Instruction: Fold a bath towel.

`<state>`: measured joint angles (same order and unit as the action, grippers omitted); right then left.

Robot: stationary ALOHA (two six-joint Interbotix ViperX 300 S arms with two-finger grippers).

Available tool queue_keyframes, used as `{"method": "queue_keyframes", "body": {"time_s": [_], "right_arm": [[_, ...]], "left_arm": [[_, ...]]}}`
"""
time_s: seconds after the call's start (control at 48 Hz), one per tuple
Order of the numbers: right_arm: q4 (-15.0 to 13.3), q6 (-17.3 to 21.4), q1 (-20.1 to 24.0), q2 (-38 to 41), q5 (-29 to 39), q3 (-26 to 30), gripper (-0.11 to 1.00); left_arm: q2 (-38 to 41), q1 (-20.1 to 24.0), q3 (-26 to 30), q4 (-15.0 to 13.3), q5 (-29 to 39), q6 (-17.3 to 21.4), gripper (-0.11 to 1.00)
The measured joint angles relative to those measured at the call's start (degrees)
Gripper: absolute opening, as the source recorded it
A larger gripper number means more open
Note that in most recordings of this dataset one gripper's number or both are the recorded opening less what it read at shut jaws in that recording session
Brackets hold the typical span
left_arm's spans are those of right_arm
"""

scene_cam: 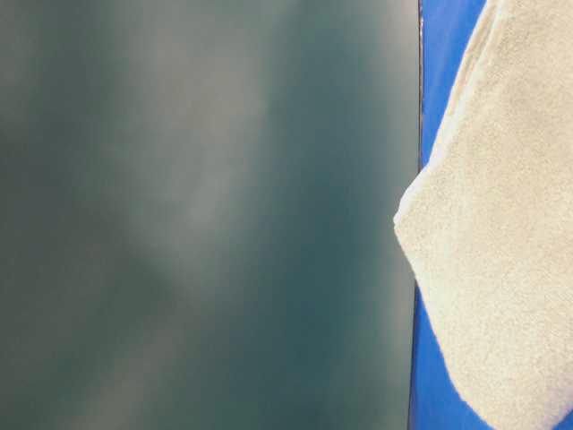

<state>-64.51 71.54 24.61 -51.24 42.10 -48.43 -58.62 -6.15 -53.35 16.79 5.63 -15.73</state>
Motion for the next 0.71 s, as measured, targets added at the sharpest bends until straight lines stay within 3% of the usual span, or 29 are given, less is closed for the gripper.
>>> {"method": "queue_keyframes", "body": {"time_s": [0.375, 0.709], "right_arm": [[-2.5, 0.0, 0.1, -20.4, -1.6, -16.0, 0.65], [-3.2, 2.5, 0.0, -22.9, -0.6, -22.3, 0.63]], "left_arm": [[-25.1, 1.2, -19.0, 0.0, 1.1, 0.0, 0.82], [-26.1, 3.6, -26.5, 0.0, -0.2, -0.3, 0.81]]}}
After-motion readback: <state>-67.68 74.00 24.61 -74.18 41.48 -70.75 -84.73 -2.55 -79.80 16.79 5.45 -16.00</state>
